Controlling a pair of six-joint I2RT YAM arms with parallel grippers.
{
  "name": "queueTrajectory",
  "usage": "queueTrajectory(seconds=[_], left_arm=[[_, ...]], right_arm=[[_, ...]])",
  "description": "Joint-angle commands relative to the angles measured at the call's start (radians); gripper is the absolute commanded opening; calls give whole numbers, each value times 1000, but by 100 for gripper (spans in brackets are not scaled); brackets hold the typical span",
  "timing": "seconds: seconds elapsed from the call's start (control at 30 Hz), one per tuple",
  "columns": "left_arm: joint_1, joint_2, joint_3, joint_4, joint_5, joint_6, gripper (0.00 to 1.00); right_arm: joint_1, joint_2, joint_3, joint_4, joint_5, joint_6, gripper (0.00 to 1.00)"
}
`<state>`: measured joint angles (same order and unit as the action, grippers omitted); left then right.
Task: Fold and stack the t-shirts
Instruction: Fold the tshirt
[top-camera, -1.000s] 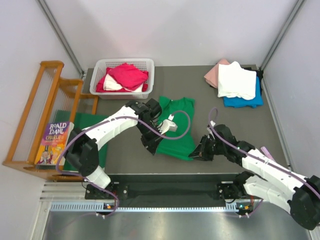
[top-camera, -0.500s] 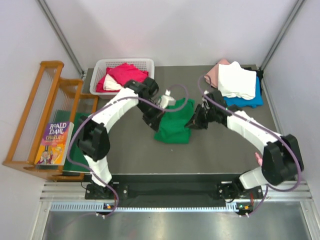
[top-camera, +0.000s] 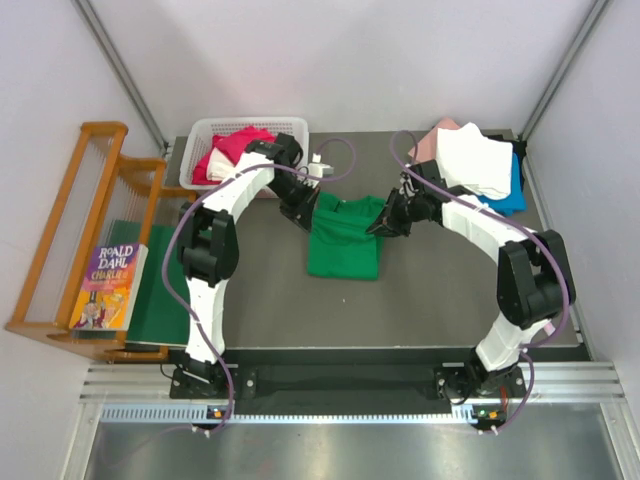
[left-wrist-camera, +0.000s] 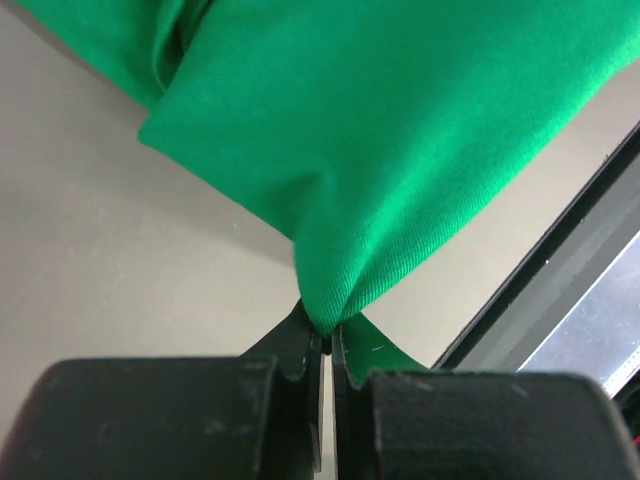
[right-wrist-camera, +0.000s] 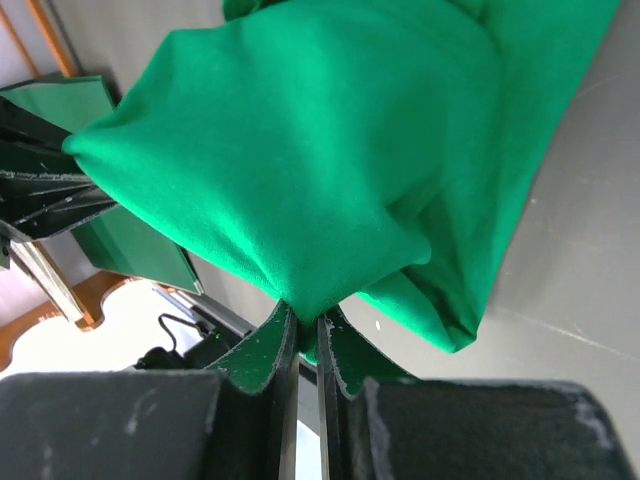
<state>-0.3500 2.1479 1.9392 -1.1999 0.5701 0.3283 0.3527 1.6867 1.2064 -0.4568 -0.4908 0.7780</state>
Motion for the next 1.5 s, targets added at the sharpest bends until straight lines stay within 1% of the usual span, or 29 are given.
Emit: queueTrajectory(seconds=[0.0, 0.1, 0.23, 0.33, 0.53, 0.67, 0.7, 0.77, 0.8, 0.87, 1.0, 1.03, 1.1, 1.13, 1.17, 1.2, 1.23, 1.33, 1.37, 1.4, 1.47], left_arm=[[8, 26, 92, -13, -6, -8, 0], [6, 4, 76, 12, -9, -3, 0], [5, 4, 79, 49, -12, -28, 0], [3, 33, 96, 69, -22, -40, 0], [5, 119, 150, 97, -55, -61, 0], [5, 171, 175, 115, -99, -66, 5], [5, 185, 175, 123, -110, -66, 10], [6, 196, 176, 134, -122, -74, 15], [6, 205, 176, 140, -124, -78, 20], [6, 211, 182, 140, -122, -77, 22], [6, 216, 193, 151, -125, -83, 21], [8, 216, 191, 152, -124, -84, 21], [8, 214, 191, 152, -127, -84, 22], [8, 211, 188, 145, -125, -81, 22], [9, 199, 187, 140, -125, -78, 22], [16, 188, 181, 134, -124, -75, 22], [20, 176, 175, 129, -104, -74, 22], [45, 97, 124, 118, -73, -61, 22], [52, 46, 112, 115, -62, -58, 23], [68, 18, 100, 112, -55, -49, 23], [86, -64, 77, 85, -26, -41, 23]], right_arm=[[-18, -24, 0, 49, -18, 3, 0], [-24, -51, -25, 66, -8, 4, 0], [-70, -29, -28, 92, -20, -8, 0], [-98, 30, 4, 122, -48, -16, 0], [-147, 204, 85, 161, -92, -20, 0], [-161, 315, 142, 159, -107, -36, 1], [-164, 332, 166, 158, -114, -39, 1], [-178, 370, 194, 155, -126, -48, 0], [-182, 381, 224, 153, -135, -49, 0], [-199, 409, 258, 153, -156, -52, 0], [-215, 442, 363, 148, -199, -52, 2], [-219, 449, 378, 148, -206, -51, 4], [-219, 472, 421, 145, -248, -51, 35], [-221, 482, 439, 127, -262, -57, 48], [-219, 502, 458, 97, -267, -69, 71], [-218, 504, 479, 52, -265, -101, 88], [-215, 502, 487, 25, -253, -124, 99], [-216, 461, 495, -71, -160, -203, 100], [-216, 426, 495, -92, -126, -215, 100], [-216, 404, 481, -104, -80, -227, 100], [-215, 317, 415, -96, -54, -230, 100]])
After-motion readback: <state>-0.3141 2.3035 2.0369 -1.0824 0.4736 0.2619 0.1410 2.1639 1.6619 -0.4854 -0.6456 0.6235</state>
